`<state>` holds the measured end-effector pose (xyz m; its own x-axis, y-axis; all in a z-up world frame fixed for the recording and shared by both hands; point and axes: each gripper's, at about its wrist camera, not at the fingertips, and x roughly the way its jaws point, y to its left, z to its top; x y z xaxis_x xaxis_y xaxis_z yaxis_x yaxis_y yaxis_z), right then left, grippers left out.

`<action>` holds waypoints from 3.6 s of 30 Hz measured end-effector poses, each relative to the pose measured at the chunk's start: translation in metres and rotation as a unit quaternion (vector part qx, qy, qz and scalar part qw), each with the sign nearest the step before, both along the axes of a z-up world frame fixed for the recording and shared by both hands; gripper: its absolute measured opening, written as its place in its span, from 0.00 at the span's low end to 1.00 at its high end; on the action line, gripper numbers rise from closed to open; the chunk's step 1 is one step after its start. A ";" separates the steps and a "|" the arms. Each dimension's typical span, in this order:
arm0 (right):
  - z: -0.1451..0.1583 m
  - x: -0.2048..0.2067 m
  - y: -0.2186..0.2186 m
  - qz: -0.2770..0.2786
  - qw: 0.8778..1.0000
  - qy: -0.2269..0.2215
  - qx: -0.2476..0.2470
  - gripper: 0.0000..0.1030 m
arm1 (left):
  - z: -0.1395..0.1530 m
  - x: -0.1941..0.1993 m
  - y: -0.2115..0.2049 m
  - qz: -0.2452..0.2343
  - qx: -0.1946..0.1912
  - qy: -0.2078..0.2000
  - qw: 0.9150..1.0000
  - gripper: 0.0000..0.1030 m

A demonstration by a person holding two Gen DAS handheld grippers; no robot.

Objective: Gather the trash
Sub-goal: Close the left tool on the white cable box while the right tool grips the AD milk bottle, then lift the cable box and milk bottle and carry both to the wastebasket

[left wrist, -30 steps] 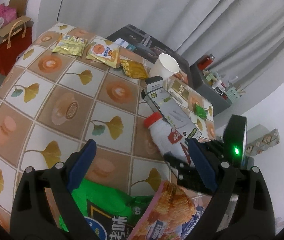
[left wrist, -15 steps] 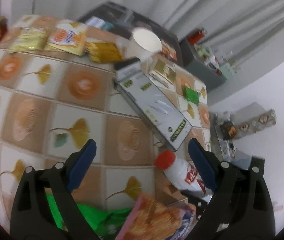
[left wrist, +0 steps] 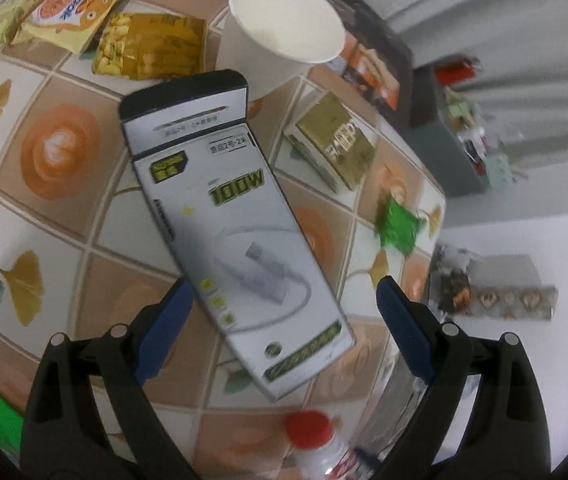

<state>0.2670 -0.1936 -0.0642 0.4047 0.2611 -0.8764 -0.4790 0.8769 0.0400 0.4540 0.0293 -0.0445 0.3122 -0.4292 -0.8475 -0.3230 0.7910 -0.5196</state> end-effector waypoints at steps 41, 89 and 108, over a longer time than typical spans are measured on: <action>-0.002 -0.011 -0.037 -0.096 0.993 0.005 0.067 0.62 | -0.012 -0.005 0.040 -0.232 0.152 -0.059 0.959 0.86; 0.032 -0.046 -0.066 -0.211 0.966 -0.029 0.146 0.61 | 0.075 -0.074 0.025 -0.166 0.250 -0.206 0.931 0.78; 0.076 -0.146 -0.120 -0.300 0.909 -0.122 0.263 0.61 | 0.203 -0.181 -0.047 -0.218 0.184 -0.344 0.894 0.78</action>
